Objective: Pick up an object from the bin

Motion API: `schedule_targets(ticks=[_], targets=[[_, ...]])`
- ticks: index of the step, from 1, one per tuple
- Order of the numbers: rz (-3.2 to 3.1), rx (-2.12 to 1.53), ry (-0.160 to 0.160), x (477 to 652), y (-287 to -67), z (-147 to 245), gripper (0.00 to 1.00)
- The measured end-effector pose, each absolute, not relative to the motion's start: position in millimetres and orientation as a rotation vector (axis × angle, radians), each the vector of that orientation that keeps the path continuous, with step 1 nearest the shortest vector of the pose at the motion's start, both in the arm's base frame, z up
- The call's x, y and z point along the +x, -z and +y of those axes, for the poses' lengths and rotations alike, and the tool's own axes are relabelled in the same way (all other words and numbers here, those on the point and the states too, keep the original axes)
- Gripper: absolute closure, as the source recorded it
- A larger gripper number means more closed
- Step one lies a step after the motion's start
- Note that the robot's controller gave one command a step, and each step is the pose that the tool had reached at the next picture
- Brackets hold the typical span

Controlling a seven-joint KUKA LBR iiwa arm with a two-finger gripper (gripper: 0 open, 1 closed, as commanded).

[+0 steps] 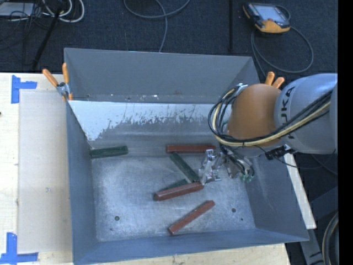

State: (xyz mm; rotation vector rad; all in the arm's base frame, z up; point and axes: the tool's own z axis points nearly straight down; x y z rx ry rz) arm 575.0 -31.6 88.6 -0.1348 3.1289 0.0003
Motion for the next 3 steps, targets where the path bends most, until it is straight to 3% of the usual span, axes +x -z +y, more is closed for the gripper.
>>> schedule_targets(ticks=[1, 2, 3], targets=[[3.138, -0.137, 0.000, 572.3, -85.4, -31.5, 0.00], [3.138, -0.138, 0.000, 572.2, -85.3, -31.5, 0.00], [3.137, -0.192, -0.002, 491.6, -76.5, 45.7, 1.00]])
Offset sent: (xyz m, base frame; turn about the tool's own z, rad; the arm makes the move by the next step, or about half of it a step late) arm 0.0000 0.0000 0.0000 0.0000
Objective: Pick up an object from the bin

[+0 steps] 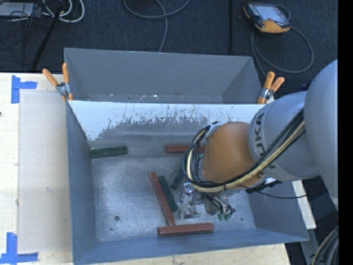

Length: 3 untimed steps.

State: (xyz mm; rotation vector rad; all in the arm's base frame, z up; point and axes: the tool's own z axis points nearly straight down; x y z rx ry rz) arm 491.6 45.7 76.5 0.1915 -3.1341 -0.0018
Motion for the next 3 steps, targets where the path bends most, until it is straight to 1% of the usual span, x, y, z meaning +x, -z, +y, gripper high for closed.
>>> schedule_targets(ticks=[2, 3], targets=[[-3.133, 0.200, 0.001, 491.1, -77.2, 45.8, 1.00], [-3.172, -0.032, 0.003, 486.6, -88.3, 54.3, 0.00]])
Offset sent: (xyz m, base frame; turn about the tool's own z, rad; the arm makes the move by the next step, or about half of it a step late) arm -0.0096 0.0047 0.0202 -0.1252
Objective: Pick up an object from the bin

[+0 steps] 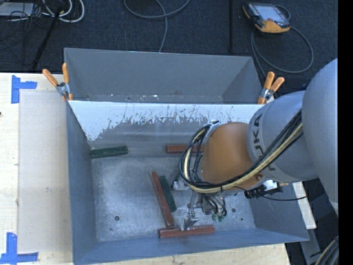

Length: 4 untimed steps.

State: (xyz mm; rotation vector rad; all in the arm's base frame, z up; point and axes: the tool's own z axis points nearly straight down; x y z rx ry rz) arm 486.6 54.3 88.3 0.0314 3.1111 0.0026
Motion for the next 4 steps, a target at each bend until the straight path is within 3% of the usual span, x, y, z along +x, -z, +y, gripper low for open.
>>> schedule_targets(ticks=[1, 2, 3, 4], targets=[[3.113, 0.029, -0.002, 486.4, -88.3, 54.3, 0.00], [3.124, -0.197, 0.002, 550.2, -76.0, 101.8, 1.00], [3.123, -0.198, 0.002, 550.2, -76.0, 101.9, 1.00], [3.137, -0.125, 0.000, 564.0, -214.0, 90.7, 1.00]])
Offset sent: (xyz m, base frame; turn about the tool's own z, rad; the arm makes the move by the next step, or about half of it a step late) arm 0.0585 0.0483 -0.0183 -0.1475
